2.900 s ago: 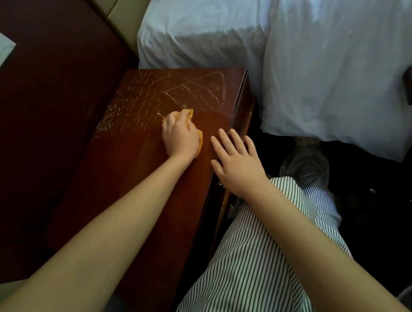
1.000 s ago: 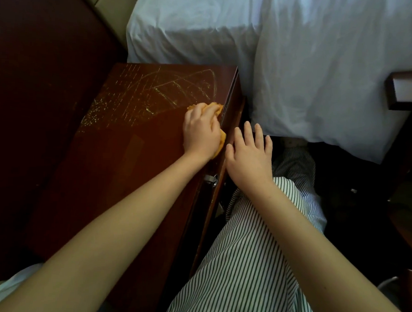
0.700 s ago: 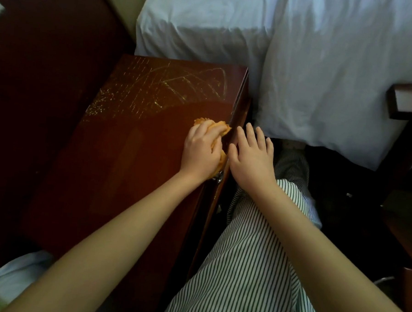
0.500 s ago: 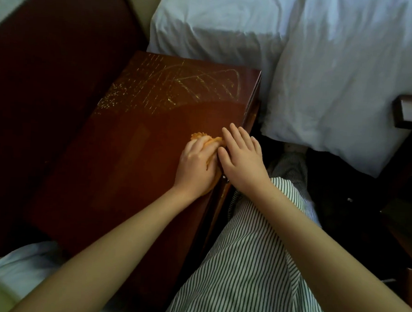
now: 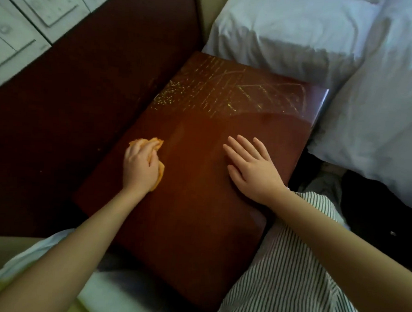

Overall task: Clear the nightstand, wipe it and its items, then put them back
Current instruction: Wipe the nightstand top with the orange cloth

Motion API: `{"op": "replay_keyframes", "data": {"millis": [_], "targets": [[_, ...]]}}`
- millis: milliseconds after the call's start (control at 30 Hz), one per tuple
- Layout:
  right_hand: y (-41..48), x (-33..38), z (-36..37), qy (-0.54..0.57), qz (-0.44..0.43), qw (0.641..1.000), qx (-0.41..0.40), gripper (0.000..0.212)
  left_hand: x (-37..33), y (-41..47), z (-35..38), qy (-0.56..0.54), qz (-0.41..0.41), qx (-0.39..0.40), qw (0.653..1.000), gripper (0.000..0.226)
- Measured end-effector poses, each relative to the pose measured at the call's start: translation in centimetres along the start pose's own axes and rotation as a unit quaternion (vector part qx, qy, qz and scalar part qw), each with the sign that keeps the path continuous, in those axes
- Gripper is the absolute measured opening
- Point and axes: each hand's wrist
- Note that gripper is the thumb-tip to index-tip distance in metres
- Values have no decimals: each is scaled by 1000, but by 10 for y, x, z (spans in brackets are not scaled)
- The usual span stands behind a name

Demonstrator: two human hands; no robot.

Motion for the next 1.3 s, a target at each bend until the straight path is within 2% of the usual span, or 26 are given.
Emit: {"op": "replay_keyframes", "data": {"millis": [133, 433, 500, 667, 767, 867, 1000, 1133, 1233, 1300], "targets": [[12, 6, 15, -13, -12, 1000, 13, 56, 20, 39, -5, 4, -33, -10, 999, 35], [16, 5, 24, -30, -14, 999, -13, 53, 13, 105, 11, -20, -59, -15, 998, 39], [16, 5, 24, -27, -8, 1000, -12, 54, 11, 113, 13, -22, -29, -1, 999, 39], [17, 3, 23, -21, -3, 1000, -8, 56, 38, 110, 7, -34, 139, 51, 988, 38], [17, 2, 24, -17, -2, 1000, -7, 57, 54, 96, 1, -42, 174, 51, 982, 37], [17, 3, 25, -20, -6, 1000, -8, 56, 53, 95, 2, -31, 143, 35, 989, 36], [17, 3, 25, -21, -8, 1000, -10, 56, 28, 112, 11, -23, 48, 8, 999, 38], [17, 3, 25, -20, -4, 1000, -16, 56, 2, 125, 23, -27, -8, -12, 1000, 39], [16, 3, 24, -13, 0, 1000, -23, 57, 2, 123, 23, -41, 5, -6, 999, 37], [17, 3, 24, -9, 2, 1000, -23, 57, 13, 115, 18, -56, 67, 15, 996, 36]]}}
Point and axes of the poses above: each hand's wrist, its own y-axis towards the middle knuckle, its own z-axis out of the palm, x = y × z, and after that the axes turned 3 degrees about -x, right-handed
